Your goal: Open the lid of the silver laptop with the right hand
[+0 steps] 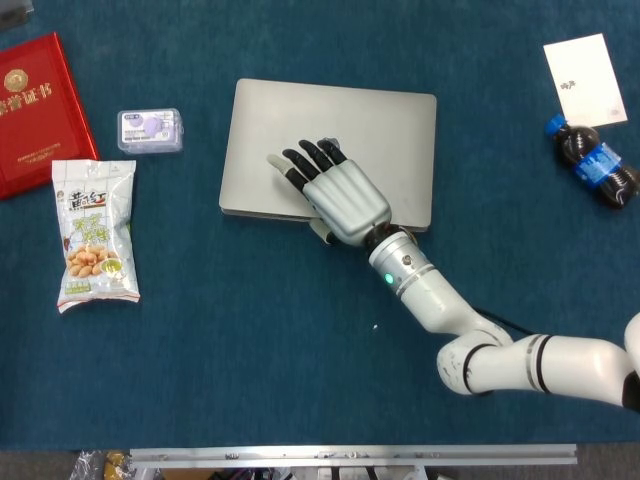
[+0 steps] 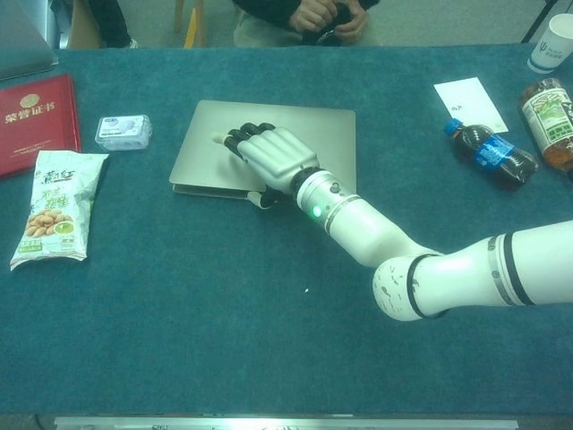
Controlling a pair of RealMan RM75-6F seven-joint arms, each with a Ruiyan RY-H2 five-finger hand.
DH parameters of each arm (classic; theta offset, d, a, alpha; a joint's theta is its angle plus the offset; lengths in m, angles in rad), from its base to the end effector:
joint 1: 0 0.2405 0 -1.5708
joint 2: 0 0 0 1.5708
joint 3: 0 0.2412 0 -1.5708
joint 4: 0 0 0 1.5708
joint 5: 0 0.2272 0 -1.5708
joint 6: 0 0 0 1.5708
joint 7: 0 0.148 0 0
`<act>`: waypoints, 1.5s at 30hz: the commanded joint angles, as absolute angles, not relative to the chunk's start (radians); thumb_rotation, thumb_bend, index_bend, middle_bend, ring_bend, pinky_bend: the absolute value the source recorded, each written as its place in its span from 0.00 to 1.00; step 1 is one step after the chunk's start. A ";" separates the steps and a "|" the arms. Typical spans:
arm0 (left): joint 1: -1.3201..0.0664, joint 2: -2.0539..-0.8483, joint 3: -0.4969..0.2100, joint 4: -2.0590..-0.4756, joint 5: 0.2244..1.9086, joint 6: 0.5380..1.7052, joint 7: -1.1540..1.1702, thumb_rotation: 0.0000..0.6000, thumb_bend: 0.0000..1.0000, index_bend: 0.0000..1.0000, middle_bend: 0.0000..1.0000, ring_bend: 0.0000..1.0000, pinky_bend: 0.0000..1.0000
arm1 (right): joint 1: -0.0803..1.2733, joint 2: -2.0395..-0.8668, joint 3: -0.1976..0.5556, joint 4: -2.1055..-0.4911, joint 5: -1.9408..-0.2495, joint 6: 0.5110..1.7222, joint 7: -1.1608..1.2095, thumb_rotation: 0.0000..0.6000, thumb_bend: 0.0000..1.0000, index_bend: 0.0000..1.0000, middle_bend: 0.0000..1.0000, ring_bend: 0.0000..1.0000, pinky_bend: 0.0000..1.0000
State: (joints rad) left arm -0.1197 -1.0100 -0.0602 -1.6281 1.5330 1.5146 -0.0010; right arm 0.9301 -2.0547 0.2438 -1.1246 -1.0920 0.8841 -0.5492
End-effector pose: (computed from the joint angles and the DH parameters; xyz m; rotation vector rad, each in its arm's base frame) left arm -0.2963 0.1984 0.1731 -1.4340 -0.7641 -0.9099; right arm -0.0302 -0.3132 -0.1658 2.0810 -0.8202 0.9483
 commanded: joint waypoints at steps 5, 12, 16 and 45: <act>-0.117 -1.010 -0.063 -1.624 1.535 1.524 -0.012 1.00 0.42 0.33 0.30 0.23 0.25 | 0.934 -2.047 0.250 -1.144 -1.099 0.901 -0.567 1.00 0.43 0.03 0.11 0.02 0.11; -0.114 -1.012 -0.065 -1.618 1.534 1.530 -0.024 1.00 0.42 0.33 0.30 0.23 0.25 | 0.936 -2.025 0.266 -1.181 -1.091 0.924 -0.599 1.00 0.51 0.03 0.11 0.02 0.11; -0.115 -1.013 -0.066 -1.615 1.538 1.531 -0.028 1.00 0.42 0.33 0.30 0.23 0.25 | 0.934 -2.010 0.275 -1.201 -1.081 0.938 -0.616 1.00 0.54 0.02 0.11 0.02 0.11; -0.168 -1.011 -0.012 -1.635 1.635 1.443 -0.032 1.00 0.42 0.34 0.31 0.23 0.25 | 0.945 -1.919 0.306 -1.305 -1.004 0.995 -0.701 1.00 0.62 0.03 0.13 0.02 0.20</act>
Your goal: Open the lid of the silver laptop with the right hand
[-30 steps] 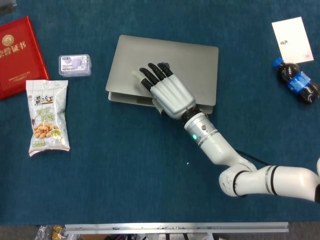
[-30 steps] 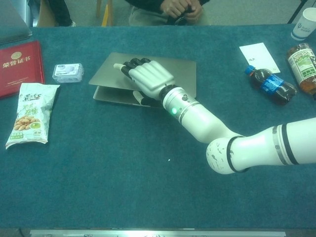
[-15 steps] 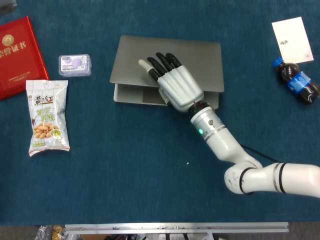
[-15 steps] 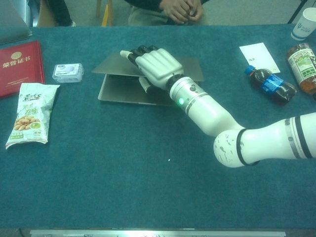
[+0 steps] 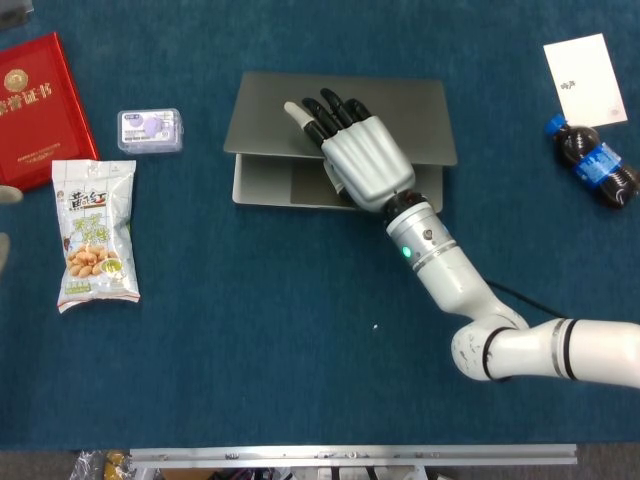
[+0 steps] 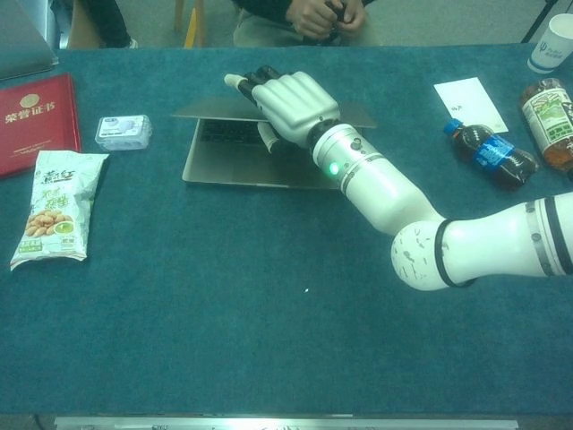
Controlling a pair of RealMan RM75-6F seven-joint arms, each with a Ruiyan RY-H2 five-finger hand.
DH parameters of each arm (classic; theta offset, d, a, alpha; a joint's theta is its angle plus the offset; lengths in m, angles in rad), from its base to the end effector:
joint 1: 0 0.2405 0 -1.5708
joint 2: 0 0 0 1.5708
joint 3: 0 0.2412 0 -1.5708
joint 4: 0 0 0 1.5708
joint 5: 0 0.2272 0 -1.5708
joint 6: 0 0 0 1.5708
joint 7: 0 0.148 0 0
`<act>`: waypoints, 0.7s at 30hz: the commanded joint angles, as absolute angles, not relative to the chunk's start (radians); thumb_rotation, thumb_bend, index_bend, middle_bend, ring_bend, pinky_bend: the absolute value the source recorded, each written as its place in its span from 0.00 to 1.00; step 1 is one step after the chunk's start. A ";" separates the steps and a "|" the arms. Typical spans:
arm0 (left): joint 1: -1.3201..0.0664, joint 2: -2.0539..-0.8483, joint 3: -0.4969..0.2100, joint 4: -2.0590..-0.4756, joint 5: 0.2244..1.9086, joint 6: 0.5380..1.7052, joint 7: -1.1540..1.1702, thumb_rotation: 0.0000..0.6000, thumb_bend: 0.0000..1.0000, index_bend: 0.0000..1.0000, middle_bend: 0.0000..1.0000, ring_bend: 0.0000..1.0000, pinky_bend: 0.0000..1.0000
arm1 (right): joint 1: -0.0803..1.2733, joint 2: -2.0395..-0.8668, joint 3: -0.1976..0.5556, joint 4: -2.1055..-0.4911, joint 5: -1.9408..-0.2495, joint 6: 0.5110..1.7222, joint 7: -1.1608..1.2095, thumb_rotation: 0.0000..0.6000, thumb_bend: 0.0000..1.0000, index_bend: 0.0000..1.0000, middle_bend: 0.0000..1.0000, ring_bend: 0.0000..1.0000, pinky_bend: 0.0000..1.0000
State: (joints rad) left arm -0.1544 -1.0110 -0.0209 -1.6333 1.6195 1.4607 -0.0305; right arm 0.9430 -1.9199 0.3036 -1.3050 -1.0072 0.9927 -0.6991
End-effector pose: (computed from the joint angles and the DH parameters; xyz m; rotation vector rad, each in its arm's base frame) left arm -0.2855 0.1982 0.1538 -1.5697 -0.8025 -0.9352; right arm -0.0171 -0.3362 -0.1131 1.9496 -0.7328 0.9802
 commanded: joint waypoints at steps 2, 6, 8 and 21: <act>-0.181 -1.012 -0.007 -1.635 1.649 1.424 -0.037 1.00 0.42 0.34 0.31 0.23 0.25 | 0.949 -1.917 0.309 -1.305 -1.000 0.996 -0.703 1.00 0.62 0.03 0.13 0.02 0.20; -0.217 -1.016 0.001 -1.633 1.682 1.386 -0.050 1.00 0.42 0.34 0.31 0.23 0.25 | 0.958 -1.912 0.314 -1.309 -0.989 0.998 -0.711 1.00 0.62 0.03 0.13 0.02 0.20; -0.238 -1.020 0.004 -1.631 1.702 1.366 -0.061 1.00 0.42 0.34 0.31 0.23 0.25 | 0.961 -1.910 0.315 -1.312 -0.985 1.000 -0.715 1.00 0.62 0.03 0.13 0.02 0.20; -0.396 -1.108 0.031 -1.550 1.788 1.199 -0.169 1.00 0.42 0.34 0.29 0.23 0.25 | 0.973 -1.897 0.310 -1.320 -0.970 1.018 -0.736 1.00 0.62 0.03 0.13 0.02 0.20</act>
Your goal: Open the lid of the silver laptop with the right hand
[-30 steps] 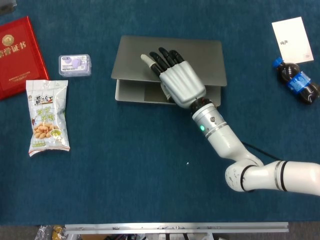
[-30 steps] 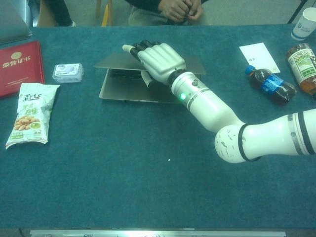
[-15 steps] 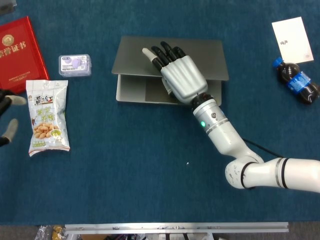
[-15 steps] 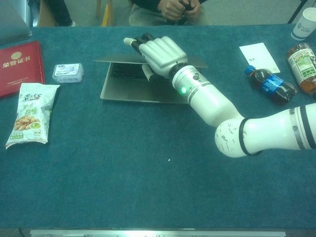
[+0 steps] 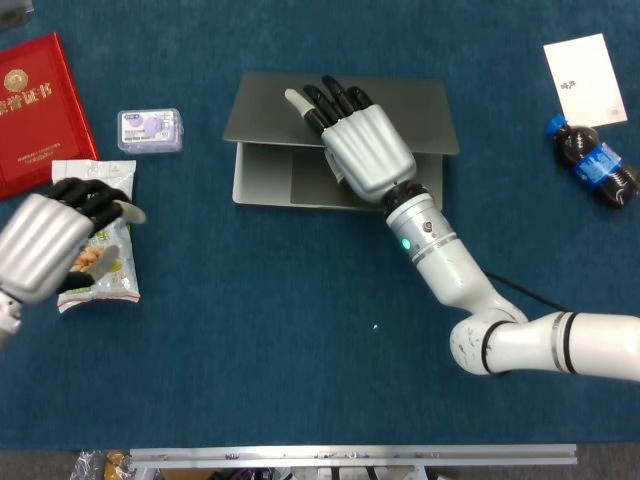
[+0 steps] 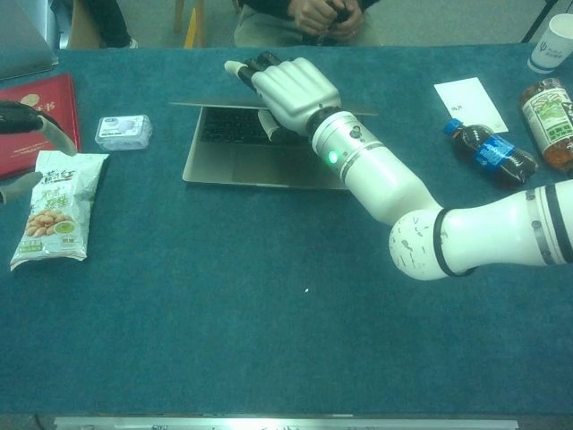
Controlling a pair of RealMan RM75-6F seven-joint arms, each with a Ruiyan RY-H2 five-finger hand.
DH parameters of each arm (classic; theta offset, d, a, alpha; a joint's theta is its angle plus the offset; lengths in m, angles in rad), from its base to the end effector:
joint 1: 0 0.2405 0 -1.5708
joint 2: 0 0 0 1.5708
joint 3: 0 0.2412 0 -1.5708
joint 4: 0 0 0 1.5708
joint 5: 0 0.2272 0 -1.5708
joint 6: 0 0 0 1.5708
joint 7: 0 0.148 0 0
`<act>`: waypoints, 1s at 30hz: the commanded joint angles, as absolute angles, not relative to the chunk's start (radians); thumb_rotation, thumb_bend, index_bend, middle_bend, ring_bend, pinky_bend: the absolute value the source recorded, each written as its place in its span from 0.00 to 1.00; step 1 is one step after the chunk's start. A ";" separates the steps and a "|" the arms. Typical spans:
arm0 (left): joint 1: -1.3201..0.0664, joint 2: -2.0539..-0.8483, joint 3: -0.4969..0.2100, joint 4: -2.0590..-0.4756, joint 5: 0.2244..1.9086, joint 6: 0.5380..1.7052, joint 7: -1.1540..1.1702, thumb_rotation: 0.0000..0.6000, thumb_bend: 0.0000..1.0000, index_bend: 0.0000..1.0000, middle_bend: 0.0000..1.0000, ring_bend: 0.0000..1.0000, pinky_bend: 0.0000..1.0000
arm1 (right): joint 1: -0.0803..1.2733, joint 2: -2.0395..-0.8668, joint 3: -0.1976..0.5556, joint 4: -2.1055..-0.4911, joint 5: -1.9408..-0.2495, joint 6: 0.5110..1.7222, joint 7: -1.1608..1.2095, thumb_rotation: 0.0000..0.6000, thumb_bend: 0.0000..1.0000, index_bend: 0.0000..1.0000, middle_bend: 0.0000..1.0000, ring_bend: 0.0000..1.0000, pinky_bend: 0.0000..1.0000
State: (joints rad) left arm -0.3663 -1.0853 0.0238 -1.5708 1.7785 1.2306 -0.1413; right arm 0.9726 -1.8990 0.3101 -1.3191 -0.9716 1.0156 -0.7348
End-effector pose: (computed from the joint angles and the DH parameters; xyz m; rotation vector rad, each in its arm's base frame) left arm -0.2508 0.2353 0.0922 -1.9565 -0.8524 -0.9802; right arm -0.0116 -0.3433 -0.1044 1.9285 -0.6968 0.9709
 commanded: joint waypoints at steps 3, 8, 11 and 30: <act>-0.433 -1.124 0.040 -1.534 1.792 1.152 -0.198 1.00 0.42 0.32 0.26 0.23 0.25 | 0.975 -1.894 0.309 -1.323 -0.966 1.021 -0.739 1.00 0.62 0.03 0.13 0.02 0.20; -0.491 -1.143 0.044 -1.530 1.780 1.070 -0.201 1.00 0.42 0.25 0.20 0.20 0.22 | 0.978 -1.892 0.306 -1.325 -0.963 1.027 -0.744 1.00 0.62 0.03 0.13 0.02 0.20; -0.516 -1.160 0.041 -1.524 1.776 1.047 -0.196 1.00 0.42 0.24 0.20 0.18 0.21 | 0.980 -1.892 0.305 -1.326 -0.961 1.029 -0.745 1.00 0.62 0.03 0.13 0.02 0.20; -0.654 -1.295 0.007 -1.455 1.703 0.930 -0.172 1.00 0.42 0.24 0.20 0.18 0.21 | 0.989 -1.892 0.301 -1.319 -0.953 1.038 -0.742 1.00 0.62 0.03 0.13 0.02 0.20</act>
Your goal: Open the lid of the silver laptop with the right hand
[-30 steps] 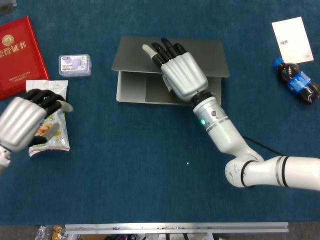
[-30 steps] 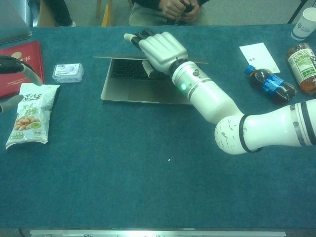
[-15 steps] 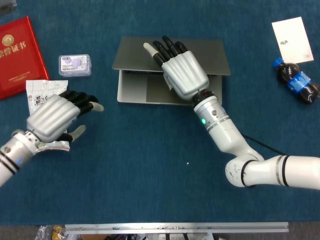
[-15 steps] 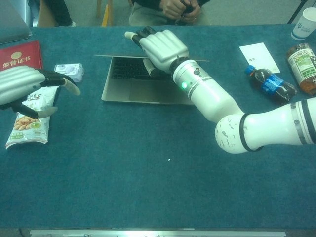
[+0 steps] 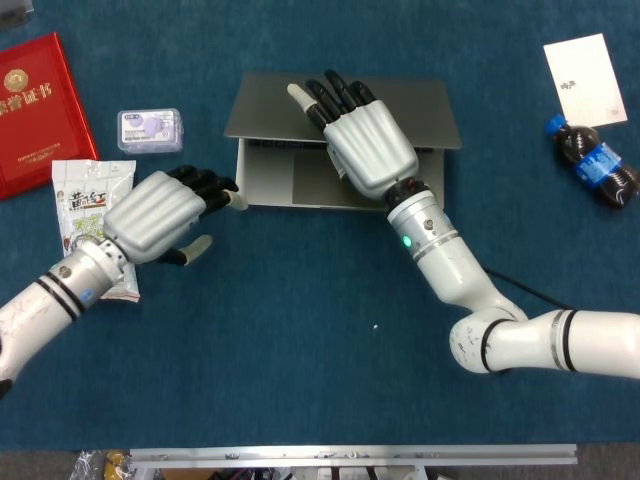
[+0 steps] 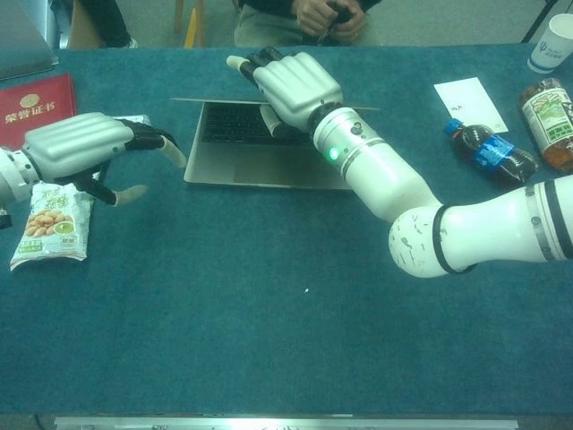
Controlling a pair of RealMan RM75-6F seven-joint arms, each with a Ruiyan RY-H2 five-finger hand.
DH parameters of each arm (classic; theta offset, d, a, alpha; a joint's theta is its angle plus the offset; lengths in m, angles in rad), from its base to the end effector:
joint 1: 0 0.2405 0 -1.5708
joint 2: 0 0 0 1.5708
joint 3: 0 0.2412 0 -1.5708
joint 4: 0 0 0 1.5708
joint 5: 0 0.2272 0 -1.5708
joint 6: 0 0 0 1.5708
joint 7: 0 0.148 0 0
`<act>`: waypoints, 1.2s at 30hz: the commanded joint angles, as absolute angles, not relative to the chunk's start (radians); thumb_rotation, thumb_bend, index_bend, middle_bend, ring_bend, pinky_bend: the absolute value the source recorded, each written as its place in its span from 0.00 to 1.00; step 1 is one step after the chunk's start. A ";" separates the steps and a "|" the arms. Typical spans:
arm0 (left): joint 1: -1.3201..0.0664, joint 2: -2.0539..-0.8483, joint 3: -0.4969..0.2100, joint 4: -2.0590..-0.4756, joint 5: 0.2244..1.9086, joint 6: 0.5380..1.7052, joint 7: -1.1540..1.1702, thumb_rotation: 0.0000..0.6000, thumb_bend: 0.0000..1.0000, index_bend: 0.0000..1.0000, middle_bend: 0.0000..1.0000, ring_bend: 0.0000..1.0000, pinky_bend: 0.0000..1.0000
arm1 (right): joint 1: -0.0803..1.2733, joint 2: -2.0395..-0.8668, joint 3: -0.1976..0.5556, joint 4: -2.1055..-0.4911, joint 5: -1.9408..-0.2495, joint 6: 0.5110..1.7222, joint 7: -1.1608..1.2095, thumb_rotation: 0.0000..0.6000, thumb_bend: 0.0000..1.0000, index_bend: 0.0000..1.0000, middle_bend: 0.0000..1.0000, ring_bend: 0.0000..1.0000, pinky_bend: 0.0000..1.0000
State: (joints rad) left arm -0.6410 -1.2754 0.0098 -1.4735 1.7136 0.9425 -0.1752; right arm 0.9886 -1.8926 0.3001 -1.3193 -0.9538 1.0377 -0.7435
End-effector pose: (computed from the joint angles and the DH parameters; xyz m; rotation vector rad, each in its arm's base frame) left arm -0.1999 0.2932 0.0128 -2.2100 -0.8920 -0.9214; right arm -0.0113 -0.3454 -0.1018 1.9160 -0.6795 0.9635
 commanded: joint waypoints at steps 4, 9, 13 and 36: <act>-0.675 -1.332 0.007 -1.421 1.682 0.902 -0.171 1.00 0.42 0.24 0.20 0.18 0.21 | 0.989 -1.891 0.300 -1.318 -0.954 1.041 -0.740 1.00 0.62 0.03 0.13 0.02 0.20; -0.699 -1.380 0.009 -1.375 1.662 0.875 -0.181 1.00 0.42 0.24 0.20 0.18 0.21 | 0.989 -1.888 0.297 -1.320 -0.951 1.041 -0.741 1.00 0.62 0.03 0.13 0.02 0.20; -0.715 -1.410 0.014 -1.344 1.651 0.859 -0.182 1.00 0.42 0.25 0.20 0.18 0.21 | 0.990 -1.888 0.297 -1.322 -0.950 1.042 -0.740 1.00 0.62 0.03 0.13 0.02 0.20; -0.739 -1.490 0.059 -1.261 1.599 0.820 -0.198 1.00 0.42 0.25 0.21 0.18 0.21 | 0.989 -1.852 0.301 -1.358 -0.957 1.059 -0.736 1.00 0.62 0.04 0.13 0.03 0.20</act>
